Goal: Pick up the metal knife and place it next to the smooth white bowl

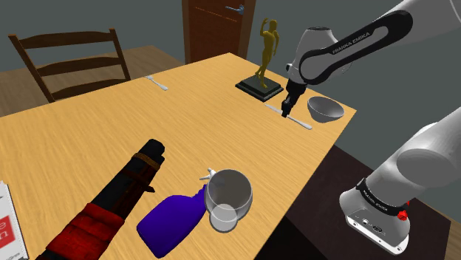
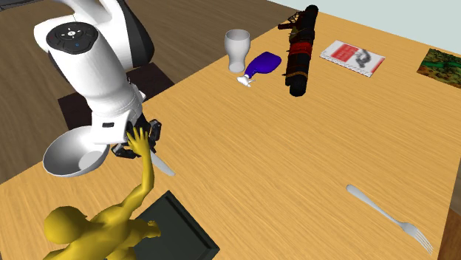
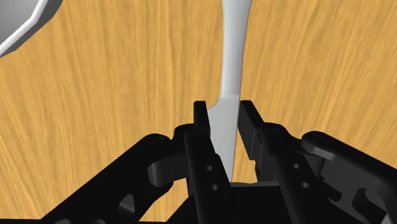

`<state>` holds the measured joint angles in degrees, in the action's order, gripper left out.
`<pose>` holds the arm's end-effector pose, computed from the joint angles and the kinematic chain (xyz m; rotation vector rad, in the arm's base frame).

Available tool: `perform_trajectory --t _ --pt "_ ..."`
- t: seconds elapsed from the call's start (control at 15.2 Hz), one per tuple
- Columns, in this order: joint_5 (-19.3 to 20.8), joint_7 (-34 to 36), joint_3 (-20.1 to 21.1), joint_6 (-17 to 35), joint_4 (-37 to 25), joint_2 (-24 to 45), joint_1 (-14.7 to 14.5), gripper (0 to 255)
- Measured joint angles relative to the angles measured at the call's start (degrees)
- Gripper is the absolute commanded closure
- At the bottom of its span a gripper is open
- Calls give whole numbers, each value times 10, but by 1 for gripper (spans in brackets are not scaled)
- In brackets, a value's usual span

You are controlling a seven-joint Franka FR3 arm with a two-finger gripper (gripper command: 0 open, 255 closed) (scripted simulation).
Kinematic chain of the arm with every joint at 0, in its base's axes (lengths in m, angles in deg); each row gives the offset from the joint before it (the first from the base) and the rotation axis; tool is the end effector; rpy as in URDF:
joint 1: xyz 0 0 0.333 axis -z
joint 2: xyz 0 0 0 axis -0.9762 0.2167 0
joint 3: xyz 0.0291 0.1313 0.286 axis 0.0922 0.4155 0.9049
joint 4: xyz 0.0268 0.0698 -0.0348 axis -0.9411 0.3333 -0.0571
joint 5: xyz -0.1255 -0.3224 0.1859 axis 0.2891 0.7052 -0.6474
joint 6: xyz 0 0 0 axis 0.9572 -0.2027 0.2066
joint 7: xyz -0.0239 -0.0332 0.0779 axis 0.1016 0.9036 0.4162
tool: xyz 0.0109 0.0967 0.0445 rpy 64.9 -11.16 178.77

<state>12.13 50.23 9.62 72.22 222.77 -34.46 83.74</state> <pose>0.4314 -0.0329 0.3156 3.1156 0.2864 -0.0066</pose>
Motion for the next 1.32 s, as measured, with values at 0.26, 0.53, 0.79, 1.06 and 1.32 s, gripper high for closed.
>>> perform_trajectory --t 0.26,0.53,0.79,1.06,1.32 --pt "0 0 0 0 0 0 0 0" --pt "0 0 0 0 0 0 0 0" --pt "-2 -2 0 -44 -13 -32 -1 0" --pt "-3 -3 -1 -81 -29 -53 -1 0" --pt "-3 -2 0 -84 -30 -54 -1 0"
